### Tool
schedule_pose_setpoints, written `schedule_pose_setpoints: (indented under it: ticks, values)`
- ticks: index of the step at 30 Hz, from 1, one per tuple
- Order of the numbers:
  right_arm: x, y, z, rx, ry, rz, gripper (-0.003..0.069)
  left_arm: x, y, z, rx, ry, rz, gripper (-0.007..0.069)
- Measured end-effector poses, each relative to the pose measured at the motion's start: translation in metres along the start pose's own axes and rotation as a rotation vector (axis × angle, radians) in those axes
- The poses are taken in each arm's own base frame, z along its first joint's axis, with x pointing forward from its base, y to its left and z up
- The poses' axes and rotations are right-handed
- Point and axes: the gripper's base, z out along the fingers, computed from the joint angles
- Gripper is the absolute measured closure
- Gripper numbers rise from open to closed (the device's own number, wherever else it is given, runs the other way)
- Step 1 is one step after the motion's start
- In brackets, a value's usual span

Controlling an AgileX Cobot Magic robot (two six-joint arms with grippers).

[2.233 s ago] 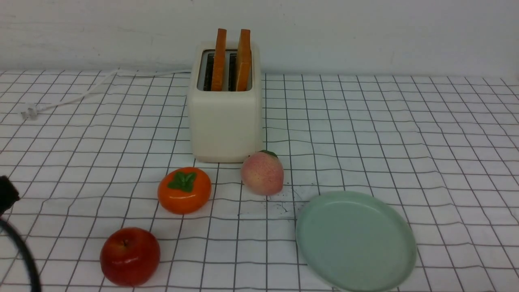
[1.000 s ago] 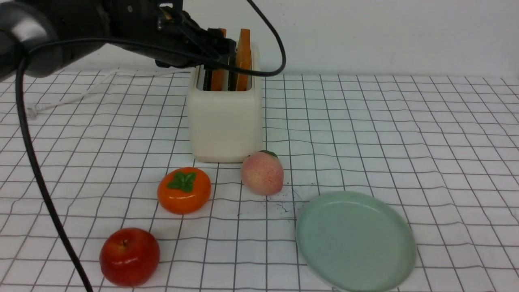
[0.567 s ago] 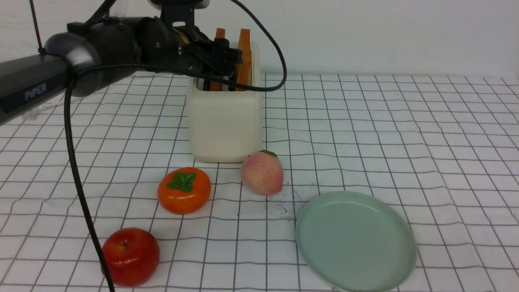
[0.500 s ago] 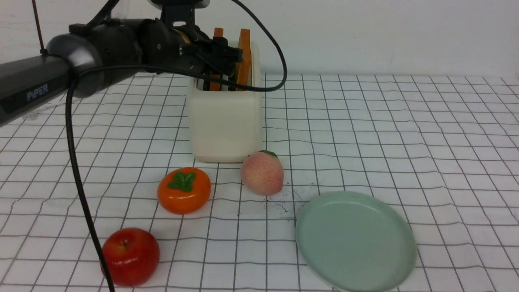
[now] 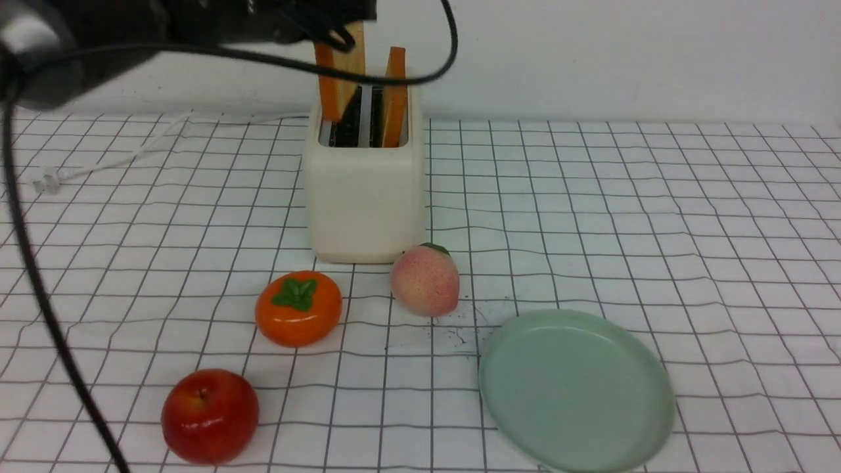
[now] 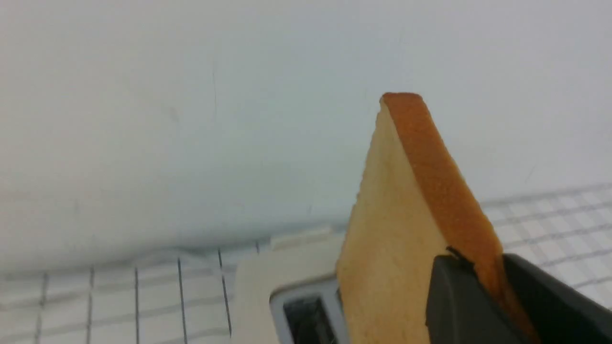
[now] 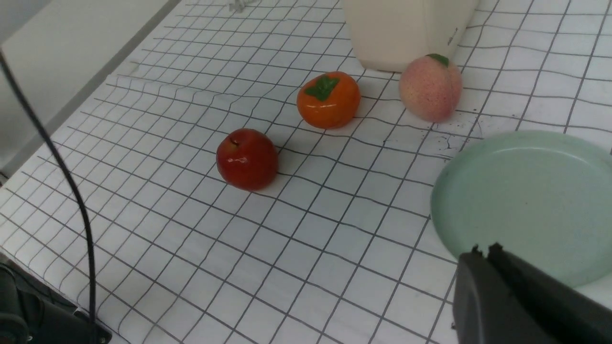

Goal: Take toasted bread from bread machine on white checkered table place on plate.
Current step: 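Place the slice of bread on the plate with the left gripper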

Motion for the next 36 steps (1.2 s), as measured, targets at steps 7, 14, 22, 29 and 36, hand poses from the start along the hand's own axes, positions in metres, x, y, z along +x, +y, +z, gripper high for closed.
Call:
schedule_pose_setpoints:
  ticks: [7,14,22,29,36]
  values:
    - [-0.001,0.001,0.0,-0.009,-0.006,-0.005,0.0637,-0.068,-0.015,-0.122,0.058,-0.047,-0.047,0.0554]
    - [-0.002,0.0,-0.002,0.021,-0.002,-0.069,0.0637,-0.013,-0.088,-0.157,0.516,0.427,-0.053,0.0554]
    - [-0.006,0.012,-0.024,0.062,0.09,-0.15,0.0637,0.1,-0.173,-0.096,0.688,0.685,0.001,0.0554]
    - [-0.004,0.005,-0.04,0.242,0.108,-0.09,0.0636,0.153,-0.188,-0.035,0.621,0.722,-0.061,0.0554]
    - [-0.002,0.007,-0.045,0.262,0.083,-0.079,0.0636,0.185,-0.196,-0.002,0.599,0.723,-0.134,0.0554]
